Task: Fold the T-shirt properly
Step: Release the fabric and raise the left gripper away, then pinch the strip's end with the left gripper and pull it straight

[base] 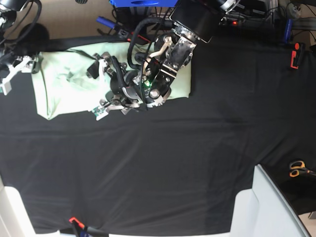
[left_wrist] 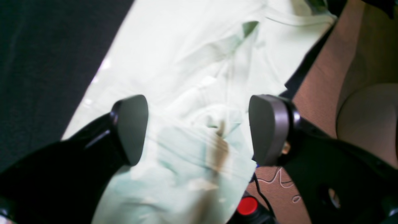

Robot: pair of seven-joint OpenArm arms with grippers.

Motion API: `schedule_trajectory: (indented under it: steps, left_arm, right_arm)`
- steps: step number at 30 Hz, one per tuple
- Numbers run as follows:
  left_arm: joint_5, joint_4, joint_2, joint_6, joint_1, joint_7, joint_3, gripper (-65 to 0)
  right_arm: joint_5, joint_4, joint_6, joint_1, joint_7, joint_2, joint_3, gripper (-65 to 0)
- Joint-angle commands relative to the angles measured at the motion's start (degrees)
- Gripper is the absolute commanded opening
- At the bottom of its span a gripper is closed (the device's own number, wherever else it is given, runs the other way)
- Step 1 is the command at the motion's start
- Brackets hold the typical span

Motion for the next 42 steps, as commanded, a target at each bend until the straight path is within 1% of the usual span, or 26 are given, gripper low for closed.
schedule_trajectory:
  steps: [1, 5, 7, 9, 11, 13, 14, 16, 19, 21, 23, 25, 27, 29, 31, 33, 36, 37, 39, 40, 42]
  left_arm:
    - [-1.0, 2.1, 0.8, -0.3, -0.9, -1.1, 0.1, -15.8]
    - [-0.7, 8.3, 0.7, -0.2, -1.0, -0.7, 0.0, -16.1]
    - [-0.5, 12.0, -0.6, 0.3, -0.7, -0.4, -0.7, -16.6]
    - [-0.1, 15.3, -2.1, 2.5, 0.7, -0.4, -2.3, -21.3]
    - [-0.2, 18.3, -5.0, 5.8, 3.4, -0.4, -4.9, -30.4]
    - [-0.2, 20.6, -7.9, 8.7, 6.6, -0.6, -7.9, -42.8]
    - [-0.3, 21.6, -9.6, 9.4, 8.5, -0.8, -9.7, -50.1]
    - [-0.2, 23.2, -12.3, 9.5, 12.5, -1.0, -13.7, -64.8]
    - [-0.1, 25.2, -15.8, 9.6, 17.8, -1.0, -21.6, -65.0]
    - [-0.1, 25.8, -17.6, 9.6, 20.1, -1.1, -26.7, -65.0]
    - [-0.1, 25.8, -19.2, 9.6, 21.8, -1.1, -31.8, -65.0]
    - [-0.1, 25.7, -20.5, 9.6, 23.5, -1.1, -37.0, -65.0]
    - [1.8, 25.8, -21.8, 9.6, 25.2, -1.1, -41.6, -65.0]
    - [5.9, 25.7, -22.0, 9.6, 26.8, -2.3, -43.6, -65.0]
    - [10.5, 25.5, -21.8, 9.6, 28.7, -4.9, -43.5, -65.0]
    - [12.1, 25.4, -21.0, 9.5, 30.1, -6.1, -43.5, -65.0]
    - [8.1, 25.4, -19.3, 9.4, 30.8, -6.7, -43.5, -65.0]
    - [5.1, 25.6, -18.8, 9.2, 30.8, -6.3, -43.5, -65.0]
    - [-2.3, 25.8, -18.2, 7.2, 30.8, -6.2, -43.5, -65.0]
    - [-6.3, 25.8, -18.2, 6.4, 30.8, -6.2, -43.5, -61.1]
    - [-11.9, 25.3, -18.2, 6.1, 30.9, -6.2, -43.5, -46.4]
  right_arm:
    - [0.7, 0.9, 0.1, 0.3, 0.7, 0.9, 0.1, -14.9]
    - [0.7, 0.9, 0.1, 0.3, 0.7, 0.9, 0.0, -14.9]
    - [0.7, 1.0, 0.1, 0.3, 0.7, 1.0, -1.9, -14.9]
    - [0.6, 1.3, 0.1, -0.2, 0.8, 1.1, -3.1, -14.9]
    - [0.6, 1.6, 0.1, -0.5, 1.5, 1.2, -3.3, -15.1]
    - [0.6, 1.8, 0.1, -0.5, 3.2, 1.3, -3.3, -15.1]
    - [0.5, 1.8, 0.1, -0.9, 3.9, 1.4, -3.3, -15.1]
    - [0.5, 1.8, 0.1, -1.1, 4.9, 1.7, -3.4, -15.1]
    - [0.5, 1.2, 0.1, -0.5, 5.7, 3.6, -3.5, -15.1]
    - [0.5, 1.1, 0.1, 1.0, 5.8, 4.3, -3.3, -14.5]
    - [0.8, -0.1, 0.1, 2.4, 5.6, 5.7, -3.3, -14.4]
    - [0.8, -3.0, 0.1, 4.7, 5.6, 6.2, -3.2, -14.2]
    - [0.9, -6.3, 0.1, 6.7, 5.0, 6.4, -3.2, -14.2]
    - [2.9, -8.6, 0.1, 7.7, 4.0, 6.2, -3.2, -14.2]
    - [6.9, -10.3, 0.1, 8.1, 4.0, 6.1, -3.2, -14.2]
    - [10.5, -11.4, 0.1, 8.2, 4.0, 6.4, -3.2, -14.2]
    - [12.7, -12.1, 0.1, 8.2, 4.0, 6.4, -3.2, -14.2]
    - [12.7, -12.0, 0.1, 8.2, 4.0, 6.4, -3.2, -14.2]
    - [12.7, -12.0, 0.1, 7.8, 4.0, 6.4, -3.3, -14.4]
    - [12.7, -12.0, 0.1, 7.7, 4.0, 6.4, -3.3, -14.4]
    - [12.6, -12.0, 0.1, 7.1, 4.0, 6.4, -3.3, -14.5]
